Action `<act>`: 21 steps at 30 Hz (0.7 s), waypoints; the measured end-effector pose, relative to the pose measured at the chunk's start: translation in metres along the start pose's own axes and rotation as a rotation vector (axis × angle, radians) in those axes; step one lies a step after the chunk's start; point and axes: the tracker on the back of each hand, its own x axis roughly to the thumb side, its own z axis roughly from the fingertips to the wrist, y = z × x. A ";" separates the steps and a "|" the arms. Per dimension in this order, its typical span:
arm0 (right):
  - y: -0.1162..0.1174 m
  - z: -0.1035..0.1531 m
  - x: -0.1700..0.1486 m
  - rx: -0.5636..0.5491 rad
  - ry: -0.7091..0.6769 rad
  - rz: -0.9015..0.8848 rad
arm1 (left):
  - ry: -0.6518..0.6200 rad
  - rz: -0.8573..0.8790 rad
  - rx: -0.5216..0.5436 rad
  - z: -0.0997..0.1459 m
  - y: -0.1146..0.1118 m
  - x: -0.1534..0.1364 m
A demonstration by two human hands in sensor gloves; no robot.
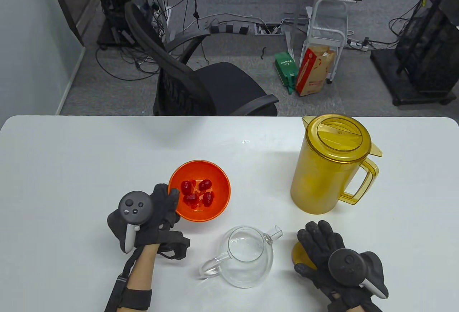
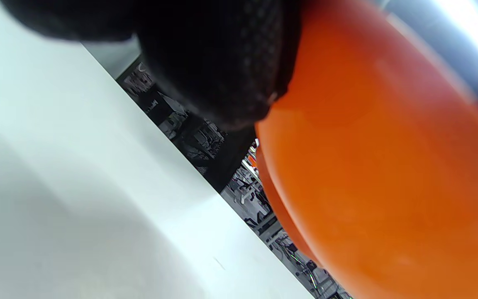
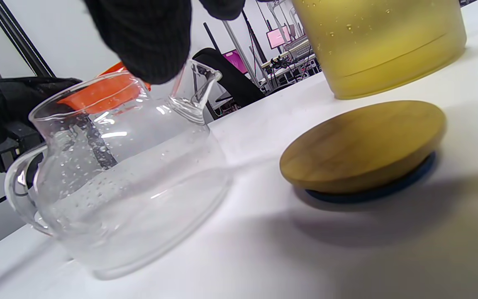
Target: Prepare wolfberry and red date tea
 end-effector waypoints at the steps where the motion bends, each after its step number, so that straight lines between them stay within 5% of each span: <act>1: 0.000 0.000 0.000 0.001 0.001 0.001 | -0.014 -0.002 -0.005 0.003 -0.004 0.005; 21: 0.005 0.000 0.001 0.034 -0.006 -0.010 | -0.296 -0.079 0.003 0.049 -0.028 0.053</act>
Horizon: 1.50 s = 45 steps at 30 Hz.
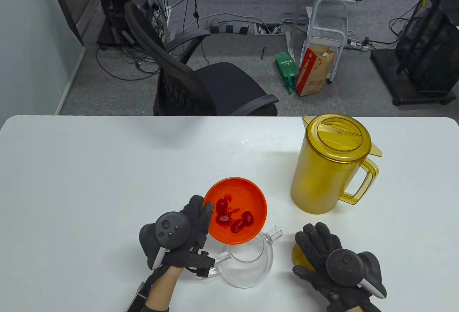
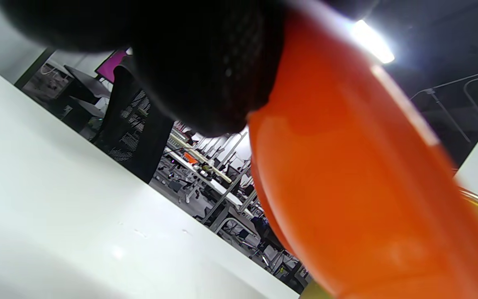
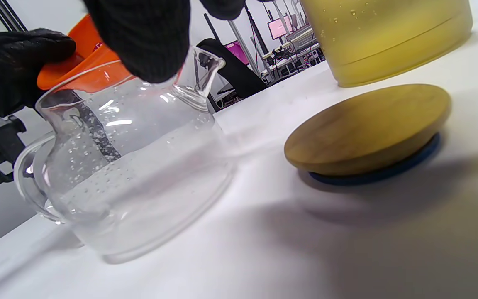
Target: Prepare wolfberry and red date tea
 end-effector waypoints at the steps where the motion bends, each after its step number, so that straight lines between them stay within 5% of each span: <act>1: 0.000 0.000 0.000 0.000 -0.002 0.000 | -0.010 -0.011 0.004 0.001 0.000 0.002; 45: 0.004 0.003 0.000 0.002 -0.010 -0.017 | -0.209 -0.023 0.112 0.022 -0.003 0.037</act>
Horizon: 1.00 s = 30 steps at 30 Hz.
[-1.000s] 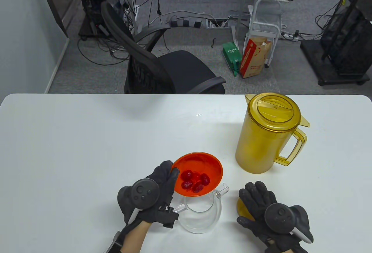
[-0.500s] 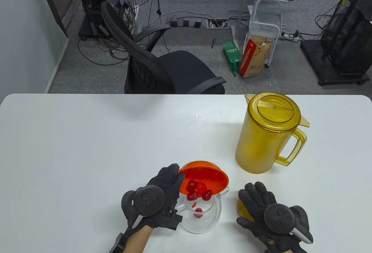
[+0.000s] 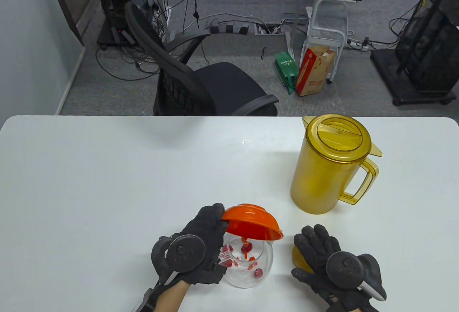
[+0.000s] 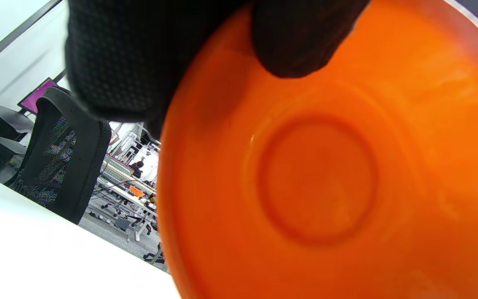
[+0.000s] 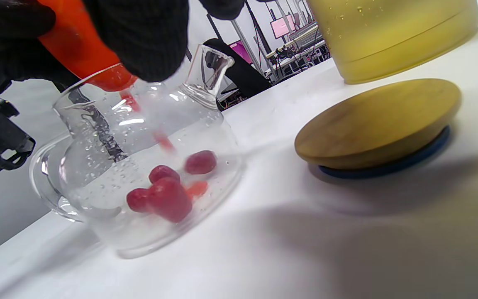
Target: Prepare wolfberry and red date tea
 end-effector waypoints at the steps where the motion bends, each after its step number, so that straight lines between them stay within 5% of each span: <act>1: 0.000 0.000 0.000 -0.001 0.000 0.000 | 0.001 0.001 0.001 0.000 0.000 0.000; 16: 0.001 -0.001 -0.001 0.010 0.003 -0.004 | 0.192 0.206 -0.039 -0.006 0.002 -0.021; 23: 0.000 -0.001 -0.002 0.006 0.004 -0.017 | 0.351 0.398 -0.051 -0.022 0.024 -0.059; 30: 0.000 -0.002 -0.002 0.012 0.001 -0.021 | 0.531 0.252 -0.111 -0.023 0.050 -0.118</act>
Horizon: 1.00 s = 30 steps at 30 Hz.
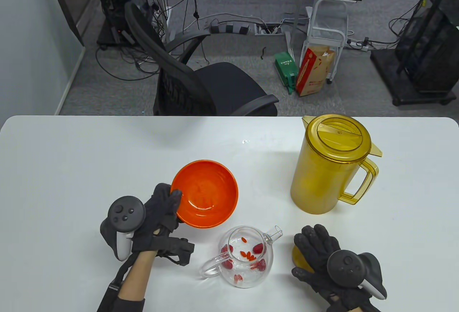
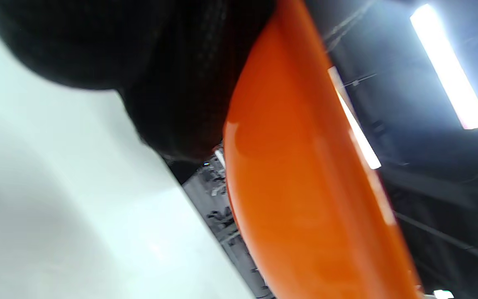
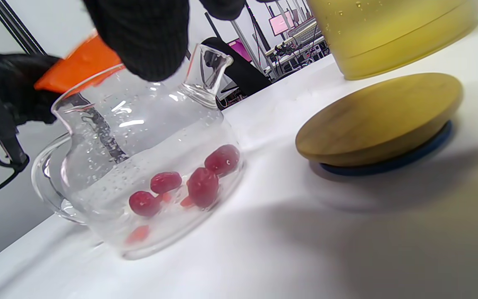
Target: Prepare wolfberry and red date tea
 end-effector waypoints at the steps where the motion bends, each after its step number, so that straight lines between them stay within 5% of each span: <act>1: 0.000 0.000 0.000 0.003 -0.001 0.002 | 0.043 -0.011 -0.010 -0.002 0.003 -0.011; 11: 0.003 -0.002 -0.001 0.027 0.020 0.003 | 0.315 0.023 -0.071 -0.009 -0.008 -0.097; 30: 0.004 -0.003 -0.002 0.047 0.025 -0.007 | 0.411 -0.167 -0.109 -0.013 -0.026 -0.112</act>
